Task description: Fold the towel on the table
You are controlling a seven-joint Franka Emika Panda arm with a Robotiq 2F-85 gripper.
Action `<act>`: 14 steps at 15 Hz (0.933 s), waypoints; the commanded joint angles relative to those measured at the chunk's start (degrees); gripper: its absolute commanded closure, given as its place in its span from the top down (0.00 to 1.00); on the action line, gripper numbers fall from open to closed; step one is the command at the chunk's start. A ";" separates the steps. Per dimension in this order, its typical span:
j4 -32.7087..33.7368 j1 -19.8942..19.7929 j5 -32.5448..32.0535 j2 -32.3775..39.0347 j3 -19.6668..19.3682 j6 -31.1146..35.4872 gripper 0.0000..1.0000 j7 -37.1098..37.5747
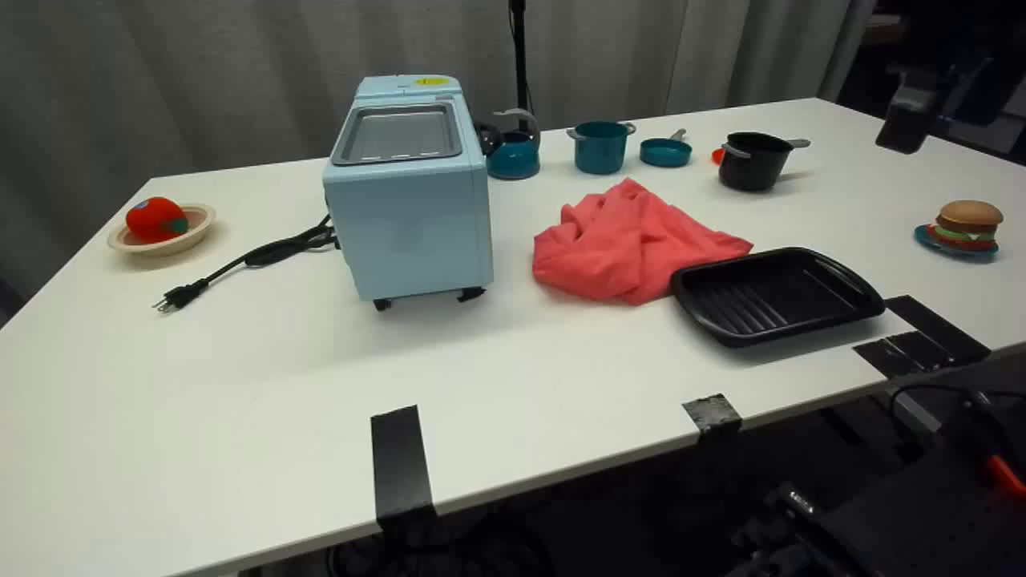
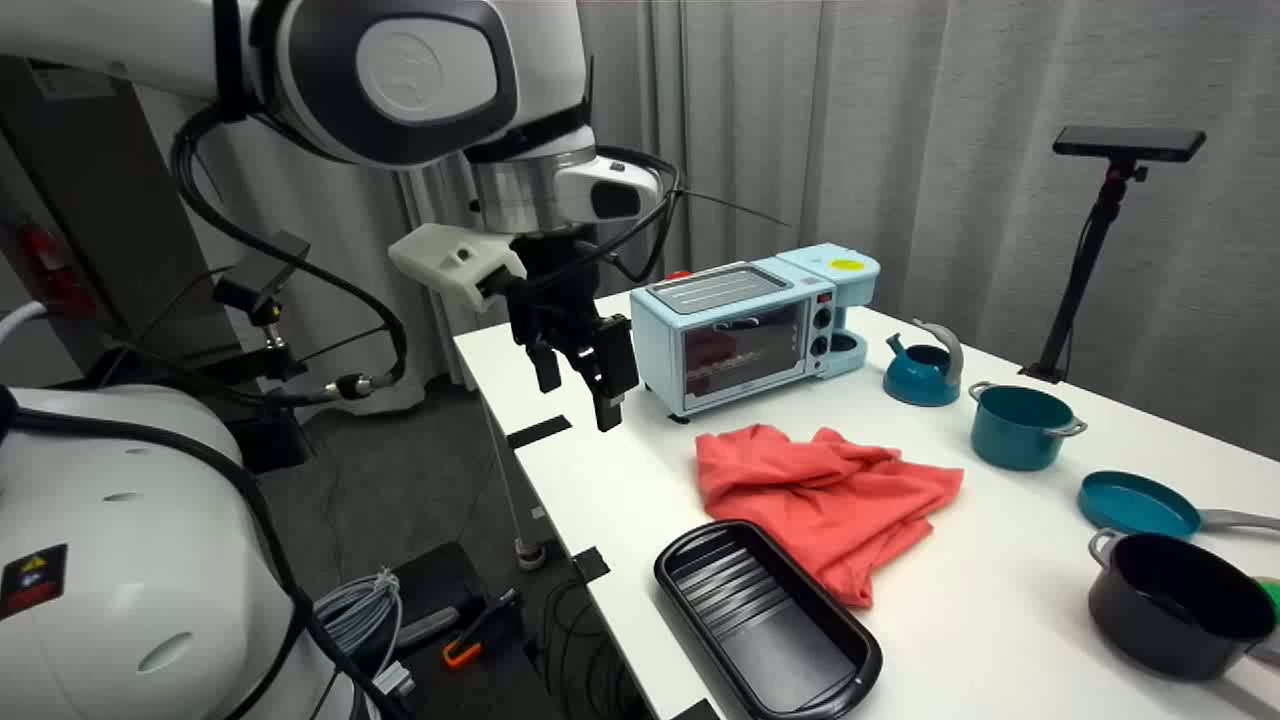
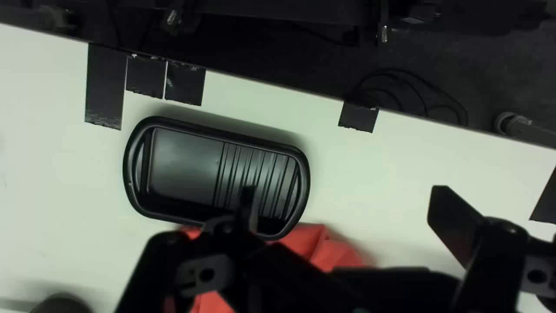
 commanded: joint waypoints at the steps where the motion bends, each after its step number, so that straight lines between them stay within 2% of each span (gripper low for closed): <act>1: 0.29 0.55 -0.42 0.26 -0.48 -0.17 1.00 0.39; 10: 0.24 0.55 -0.42 0.50 -0.48 -0.18 1.00 0.39; 14: 3.41 -0.32 -0.33 5.91 -1.66 2.97 1.00 0.03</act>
